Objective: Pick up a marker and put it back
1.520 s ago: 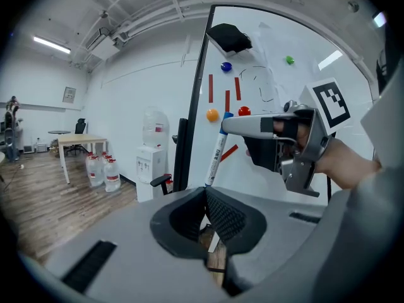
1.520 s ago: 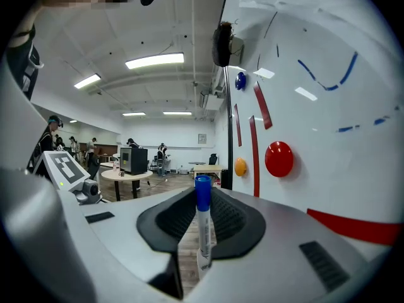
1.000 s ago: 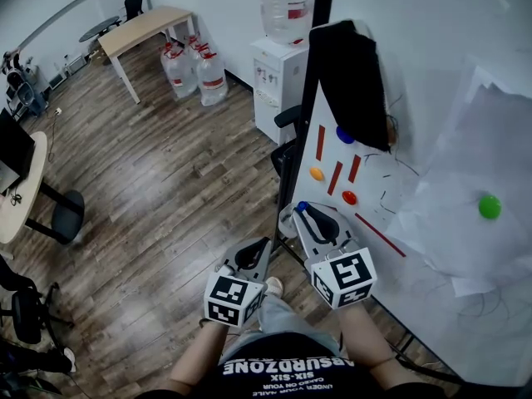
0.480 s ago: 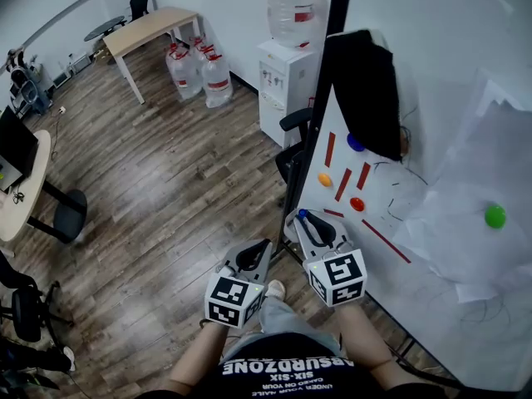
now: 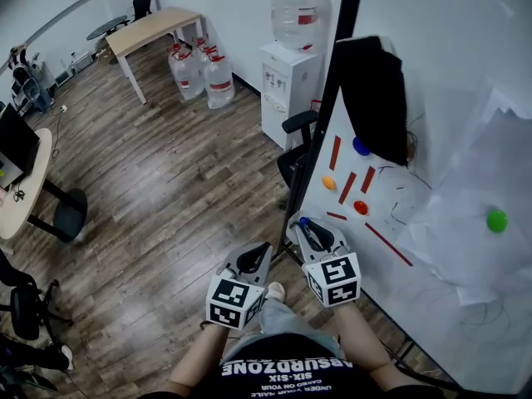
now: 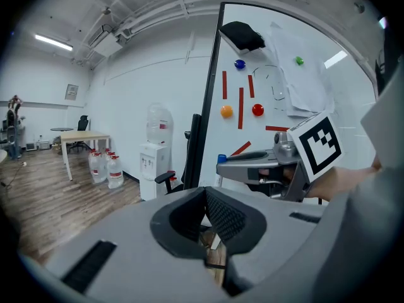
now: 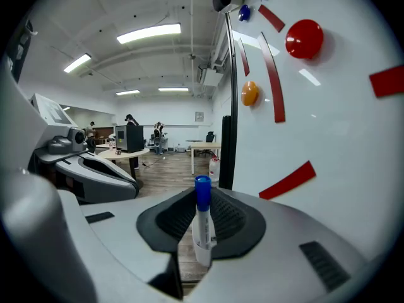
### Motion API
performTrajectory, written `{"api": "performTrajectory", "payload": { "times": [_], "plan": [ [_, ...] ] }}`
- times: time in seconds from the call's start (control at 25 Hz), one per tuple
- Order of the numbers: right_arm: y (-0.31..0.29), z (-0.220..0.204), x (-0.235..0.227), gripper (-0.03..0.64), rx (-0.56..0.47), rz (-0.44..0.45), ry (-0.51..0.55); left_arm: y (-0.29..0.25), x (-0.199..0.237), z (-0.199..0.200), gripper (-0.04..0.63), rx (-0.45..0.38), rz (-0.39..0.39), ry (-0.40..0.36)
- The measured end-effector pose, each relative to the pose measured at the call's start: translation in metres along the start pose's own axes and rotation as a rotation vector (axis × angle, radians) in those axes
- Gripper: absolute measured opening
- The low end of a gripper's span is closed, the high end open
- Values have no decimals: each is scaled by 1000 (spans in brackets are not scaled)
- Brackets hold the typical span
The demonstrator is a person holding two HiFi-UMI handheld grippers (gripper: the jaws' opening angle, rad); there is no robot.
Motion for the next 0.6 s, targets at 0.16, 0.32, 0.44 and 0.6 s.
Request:
{"api": "performTrajectory", "payload": {
  "times": [0.16, 0.32, 0.44, 0.6],
  "plan": [
    [-2, -10, -1, 66, 29, 0, -16, 0, 0, -1, 8, 1, -1, 1],
    [-3, -18, -5, 66, 50, -8, -33, -2, -3, -1, 9, 2, -6, 0],
    [-4, -23, -6, 66, 61, -11, -39, -3, -5, -1, 9, 2, -11, -2],
    [-5, -31, -6, 66, 79, -6, -45, -3, -8, -1, 8, 1, -12, -3]
  ]
}}
Point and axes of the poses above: the fingertips, and each gripper's own axes: y backward along the fingers, x to its left, z out of its top, the point moved 2 cm from there along y, backward along the fingers, and after that the axes turned 8 degrees about z, right-handed, at the moved point
